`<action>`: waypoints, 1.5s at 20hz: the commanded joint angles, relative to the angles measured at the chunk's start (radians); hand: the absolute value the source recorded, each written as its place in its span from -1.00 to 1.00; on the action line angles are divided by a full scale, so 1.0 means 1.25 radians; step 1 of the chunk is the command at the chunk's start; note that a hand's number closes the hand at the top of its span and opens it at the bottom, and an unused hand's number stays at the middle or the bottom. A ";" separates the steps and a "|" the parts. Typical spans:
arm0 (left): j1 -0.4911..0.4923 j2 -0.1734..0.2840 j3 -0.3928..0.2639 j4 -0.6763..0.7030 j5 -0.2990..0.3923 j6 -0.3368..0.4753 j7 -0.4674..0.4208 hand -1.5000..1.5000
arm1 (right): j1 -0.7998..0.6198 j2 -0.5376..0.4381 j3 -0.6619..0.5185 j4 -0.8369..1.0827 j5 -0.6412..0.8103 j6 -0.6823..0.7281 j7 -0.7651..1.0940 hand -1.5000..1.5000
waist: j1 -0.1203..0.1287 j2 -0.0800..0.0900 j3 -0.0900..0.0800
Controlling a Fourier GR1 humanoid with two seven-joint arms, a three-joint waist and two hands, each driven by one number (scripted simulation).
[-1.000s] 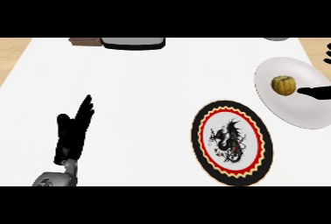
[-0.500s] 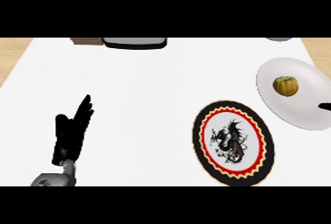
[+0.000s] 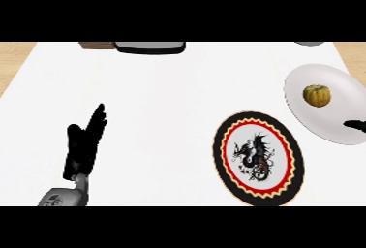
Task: Pick the squash from the plate and place it in the plate
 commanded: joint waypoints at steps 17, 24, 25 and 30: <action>0.021 -0.006 -0.005 -0.059 -0.012 -0.009 0.031 0.00 | 0.038 -0.017 0.021 0.025 -0.009 -0.127 0.021 -1.00 | 0.012 0.002 0.002; -0.003 -0.005 0.022 0.000 0.003 -0.023 0.005 0.00 | 0.056 -0.067 0.021 0.028 -0.016 -0.110 0.033 -1.00 | 0.004 0.004 0.002; 0.021 -0.023 0.011 0.020 -0.019 -0.001 -0.039 0.00 | 0.088 -0.053 0.028 0.029 -0.009 -0.123 0.007 -1.00 | 0.001 0.003 0.001; -0.003 0.014 0.031 -0.027 0.017 -0.046 0.026 0.00 | 0.110 -0.092 -0.002 0.035 -0.038 -0.106 -0.009 -1.00 | 0.008 0.007 0.004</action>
